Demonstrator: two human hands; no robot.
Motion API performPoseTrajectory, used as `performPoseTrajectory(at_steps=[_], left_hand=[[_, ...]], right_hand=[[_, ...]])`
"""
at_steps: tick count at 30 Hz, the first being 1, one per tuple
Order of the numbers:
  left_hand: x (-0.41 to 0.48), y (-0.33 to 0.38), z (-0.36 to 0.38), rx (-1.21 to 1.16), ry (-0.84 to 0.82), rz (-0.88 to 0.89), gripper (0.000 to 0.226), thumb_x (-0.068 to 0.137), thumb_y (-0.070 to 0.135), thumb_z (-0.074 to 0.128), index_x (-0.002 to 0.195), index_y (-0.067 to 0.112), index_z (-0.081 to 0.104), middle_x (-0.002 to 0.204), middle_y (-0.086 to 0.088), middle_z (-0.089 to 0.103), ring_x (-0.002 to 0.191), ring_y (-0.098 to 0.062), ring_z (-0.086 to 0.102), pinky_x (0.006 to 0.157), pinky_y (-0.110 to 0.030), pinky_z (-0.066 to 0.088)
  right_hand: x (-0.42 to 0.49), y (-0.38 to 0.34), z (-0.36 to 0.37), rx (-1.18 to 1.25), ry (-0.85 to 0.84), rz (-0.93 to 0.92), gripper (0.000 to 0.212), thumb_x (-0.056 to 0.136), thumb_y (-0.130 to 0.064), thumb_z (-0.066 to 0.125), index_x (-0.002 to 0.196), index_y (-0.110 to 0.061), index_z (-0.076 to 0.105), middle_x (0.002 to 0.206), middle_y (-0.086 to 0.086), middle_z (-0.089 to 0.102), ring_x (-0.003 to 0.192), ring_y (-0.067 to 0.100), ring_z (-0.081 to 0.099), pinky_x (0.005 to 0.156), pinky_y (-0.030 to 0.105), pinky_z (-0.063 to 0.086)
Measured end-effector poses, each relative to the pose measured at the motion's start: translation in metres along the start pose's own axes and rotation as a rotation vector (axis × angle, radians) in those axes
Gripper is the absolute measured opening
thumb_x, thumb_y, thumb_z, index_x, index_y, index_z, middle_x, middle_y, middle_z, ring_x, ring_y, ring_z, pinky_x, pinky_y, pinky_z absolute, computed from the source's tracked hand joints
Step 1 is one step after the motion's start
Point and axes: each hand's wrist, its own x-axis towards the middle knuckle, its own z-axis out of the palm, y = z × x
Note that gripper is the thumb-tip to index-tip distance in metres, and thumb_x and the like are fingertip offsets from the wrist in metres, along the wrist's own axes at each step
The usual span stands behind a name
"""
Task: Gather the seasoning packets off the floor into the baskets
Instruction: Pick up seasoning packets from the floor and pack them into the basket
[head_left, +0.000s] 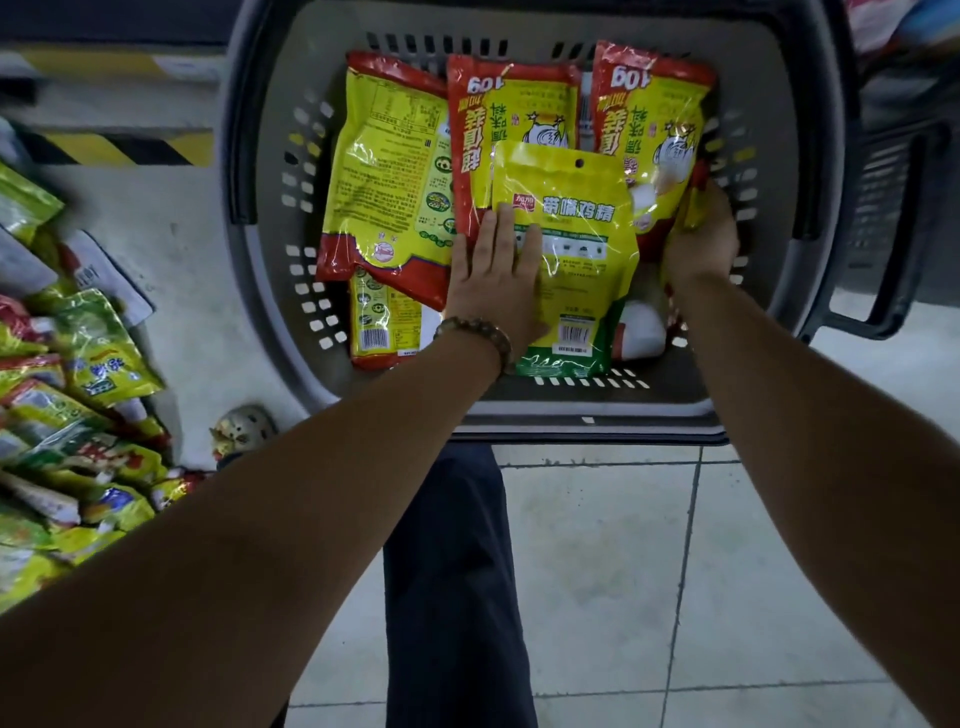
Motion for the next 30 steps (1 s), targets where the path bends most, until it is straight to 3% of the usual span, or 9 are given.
performPoseTrajectory(at_steps=[3, 6, 9, 12, 14, 16, 23, 26, 30], left_hand=[[0.001, -0.002, -0.003, -0.029, -0.025, 0.01, 0.104, 0.08, 0.059, 0.058, 0.149, 0.016, -0.006, 0.156, -0.015, -0.015, 0.145, -0.029, -0.012, 0.115, -0.049, -0.004], [0.0, -0.008, -0.01, -0.079, -0.061, 0.034, 0.095, 0.085, 0.053, 0.057, 0.15, 0.019, -0.004, 0.156, -0.011, -0.018, 0.144, -0.026, -0.014, 0.115, -0.049, -0.004], [-0.006, -0.02, -0.019, -0.19, -0.004, 0.062, 0.079, 0.091, 0.037, 0.055, 0.15, 0.021, 0.005, 0.157, -0.008, -0.014, 0.145, -0.023, -0.009, 0.116, -0.045, -0.002], [-0.024, -0.041, -0.031, -0.416, 0.112, 0.077, 0.075, 0.089, 0.031, 0.058, 0.15, 0.021, 0.014, 0.158, -0.007, -0.006, 0.146, -0.024, 0.003, 0.118, -0.039, 0.013], [-0.042, -0.064, -0.042, -0.649, 0.236, 0.048, 0.069, 0.087, 0.027, 0.061, 0.147, 0.02, 0.027, 0.158, -0.004, 0.007, 0.143, -0.022, 0.016, 0.111, -0.03, 0.03], [-0.065, -0.097, -0.051, -0.785, 0.361, -0.015, 0.065, 0.085, 0.025, 0.065, 0.143, 0.018, 0.036, 0.156, -0.003, 0.019, 0.14, -0.02, 0.025, 0.102, -0.02, 0.032], [-0.168, -0.247, -0.035, -0.899, 0.533, -0.37, 0.065, 0.082, 0.024, 0.066, 0.14, 0.011, 0.04, 0.15, -0.01, 0.031, 0.138, -0.024, 0.029, 0.104, -0.014, 0.017], [-0.218, -0.313, -0.007, -0.927, 0.566, -0.556, 0.063, 0.081, 0.02, 0.069, 0.137, 0.009, 0.043, 0.148, -0.013, 0.035, 0.137, -0.026, 0.032, 0.108, -0.022, 0.022], [-0.278, -0.392, 0.042, -1.0, 0.563, -0.779, 0.064, 0.081, 0.022, 0.067, 0.138, 0.007, 0.042, 0.145, -0.014, 0.038, 0.135, -0.029, 0.035, 0.109, -0.041, 0.032]], right_hand=[[0.011, -0.005, -0.006, -0.044, -0.06, 0.031, 0.05, 0.095, -0.007, 0.039, 0.143, -0.018, 0.04, 0.14, 0.004, 0.05, 0.131, 0.02, 0.043, 0.089, 0.009, 0.029], [0.001, -0.009, -0.012, -0.051, 0.031, 0.037, 0.047, 0.093, -0.006, 0.039, 0.138, -0.015, 0.049, 0.137, 0.008, 0.053, 0.129, 0.023, 0.046, 0.096, 0.017, 0.033], [-0.032, -0.014, -0.017, -0.061, 0.111, -0.053, 0.045, 0.092, -0.004, 0.041, 0.135, -0.011, 0.051, 0.135, 0.008, 0.054, 0.127, 0.021, 0.048, 0.092, 0.013, 0.033], [-0.074, -0.033, -0.009, -0.126, 0.072, -0.233, 0.045, 0.09, -0.001, 0.043, 0.134, -0.009, 0.051, 0.136, 0.008, 0.054, 0.127, 0.021, 0.047, 0.093, 0.008, 0.03], [-0.103, -0.058, 0.004, -0.112, 0.007, -0.34, 0.045, 0.091, -0.002, 0.046, 0.135, -0.009, 0.049, 0.139, 0.008, 0.051, 0.129, 0.021, 0.046, 0.104, 0.019, 0.034], [-0.133, -0.09, 0.022, -0.098, -0.086, -0.435, 0.044, 0.092, -0.005, 0.05, 0.136, -0.011, 0.048, 0.14, 0.006, 0.049, 0.129, 0.019, 0.046, 0.105, 0.028, 0.038], [-0.251, -0.199, 0.129, -0.238, -0.359, -0.84, 0.045, 0.086, -0.009, 0.057, 0.131, -0.005, 0.052, 0.128, 0.016, 0.056, 0.118, 0.029, 0.053, 0.094, 0.015, 0.032], [-0.307, -0.229, 0.192, -0.339, -0.504, -0.955, 0.045, 0.085, -0.009, 0.059, 0.13, -0.006, 0.054, 0.131, 0.013, 0.056, 0.119, 0.027, 0.052, 0.096, 0.02, 0.031], [-0.374, -0.243, 0.288, -0.494, -0.743, -0.929, 0.048, 0.089, -0.013, 0.059, 0.136, -0.013, 0.049, 0.138, 0.005, 0.05, 0.126, 0.023, 0.047, 0.102, 0.025, 0.033]])
